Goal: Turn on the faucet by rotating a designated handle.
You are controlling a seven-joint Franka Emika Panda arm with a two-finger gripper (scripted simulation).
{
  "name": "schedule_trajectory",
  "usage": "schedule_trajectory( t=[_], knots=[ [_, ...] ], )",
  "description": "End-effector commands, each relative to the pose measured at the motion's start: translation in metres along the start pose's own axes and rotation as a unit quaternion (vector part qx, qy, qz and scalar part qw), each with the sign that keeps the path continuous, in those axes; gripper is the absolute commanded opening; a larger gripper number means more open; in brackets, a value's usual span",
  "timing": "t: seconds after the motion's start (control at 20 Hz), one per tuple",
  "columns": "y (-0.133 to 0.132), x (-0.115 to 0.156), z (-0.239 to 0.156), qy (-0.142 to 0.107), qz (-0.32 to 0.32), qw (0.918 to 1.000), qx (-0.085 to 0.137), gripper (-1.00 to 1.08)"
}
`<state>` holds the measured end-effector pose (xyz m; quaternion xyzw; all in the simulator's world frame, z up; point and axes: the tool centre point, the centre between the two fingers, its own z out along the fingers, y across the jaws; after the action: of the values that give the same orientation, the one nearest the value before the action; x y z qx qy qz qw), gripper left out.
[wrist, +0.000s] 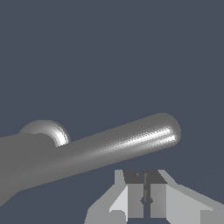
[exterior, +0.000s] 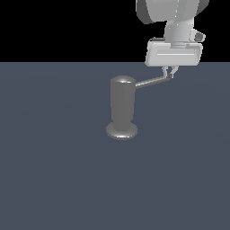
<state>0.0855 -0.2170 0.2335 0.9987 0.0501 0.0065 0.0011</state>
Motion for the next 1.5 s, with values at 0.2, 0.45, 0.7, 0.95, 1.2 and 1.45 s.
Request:
schedule_trajectory(
  t=[0.2,0.45,0.7,0.95,1.2,1.45],
  knots=[
    [-0.010,0.021,0.008,-0.002,-0.005,1.0000,0.002,-1.00],
    [-0.011,0.033,0.009,-0.003,-0.003,1.0000,0.002,-1.00],
    [-0.011,0.044,0.010,-0.004,-0.002,1.0000,0.002,-1.00],
    [-0.012,0.055,0.011,-0.004,-0.001,1.0000,0.002,-1.00],
    [-0.012,0.065,0.012,-0.005,0.000,1.0000,0.002,-1.00],
    [-0.013,0.074,0.013,-0.006,0.001,1.0000,0.002,-1.00]
  ],
)
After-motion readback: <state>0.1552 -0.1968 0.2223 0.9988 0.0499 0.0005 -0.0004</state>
